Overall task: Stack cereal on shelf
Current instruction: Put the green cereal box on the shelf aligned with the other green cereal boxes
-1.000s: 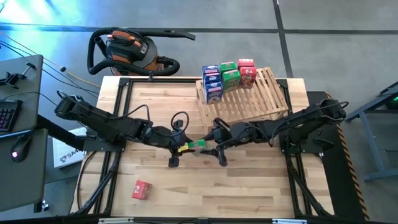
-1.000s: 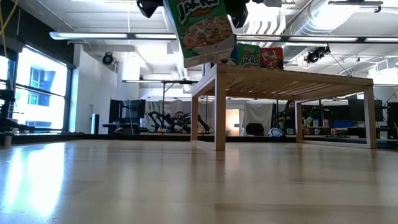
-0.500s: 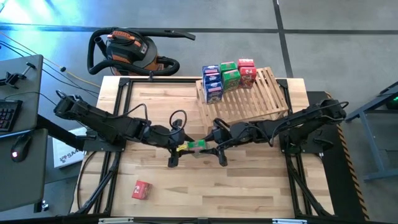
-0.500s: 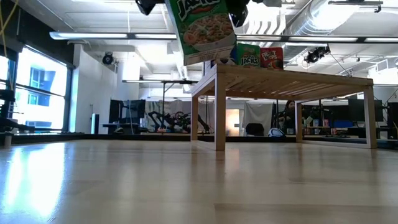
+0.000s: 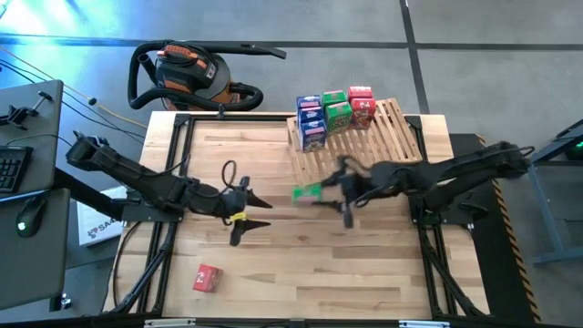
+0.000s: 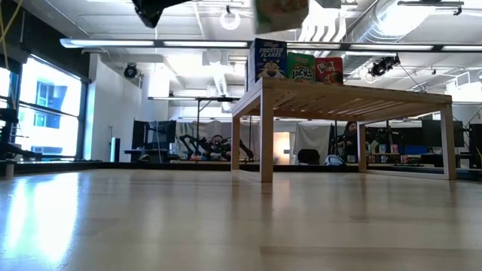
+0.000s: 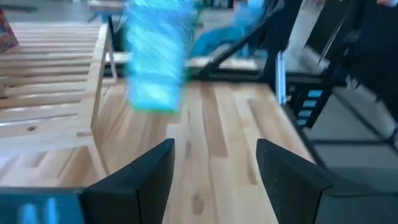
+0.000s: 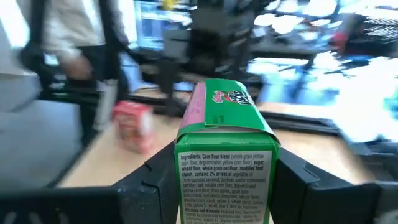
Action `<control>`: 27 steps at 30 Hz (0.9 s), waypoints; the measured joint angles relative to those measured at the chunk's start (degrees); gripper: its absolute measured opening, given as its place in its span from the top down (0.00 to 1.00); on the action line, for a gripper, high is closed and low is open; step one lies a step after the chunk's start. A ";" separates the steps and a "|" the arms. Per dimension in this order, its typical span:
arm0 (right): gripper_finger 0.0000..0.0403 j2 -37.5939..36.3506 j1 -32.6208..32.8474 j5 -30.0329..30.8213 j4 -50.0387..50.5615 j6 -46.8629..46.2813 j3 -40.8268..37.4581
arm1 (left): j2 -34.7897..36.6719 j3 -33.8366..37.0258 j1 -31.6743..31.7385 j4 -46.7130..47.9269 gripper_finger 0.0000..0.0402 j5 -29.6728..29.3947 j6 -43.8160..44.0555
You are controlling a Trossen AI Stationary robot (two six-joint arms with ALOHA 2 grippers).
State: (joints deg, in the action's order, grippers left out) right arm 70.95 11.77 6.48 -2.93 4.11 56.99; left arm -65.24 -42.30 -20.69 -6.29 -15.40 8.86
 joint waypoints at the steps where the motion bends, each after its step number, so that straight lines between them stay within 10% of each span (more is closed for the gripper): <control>1: 0.60 -2.37 -0.40 2.00 2.58 0.98 0.08 | 0.74 1.54 0.00 -2.10 0.46 0.06 0.32; 9: 0.60 -19.98 -11.03 5.01 22.04 10.01 -2.29 | 4.14 7.86 0.02 -8.24 0.46 -0.20 3.39; 27: 0.60 -25.67 -40.77 -23.51 5.25 11.05 -19.17 | 4.10 7.84 1.90 -10.80 0.47 -0.35 2.96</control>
State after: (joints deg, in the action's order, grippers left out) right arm 45.28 -29.00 -17.04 2.32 15.15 37.82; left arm -61.14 -34.46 -18.79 -17.08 -15.75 11.82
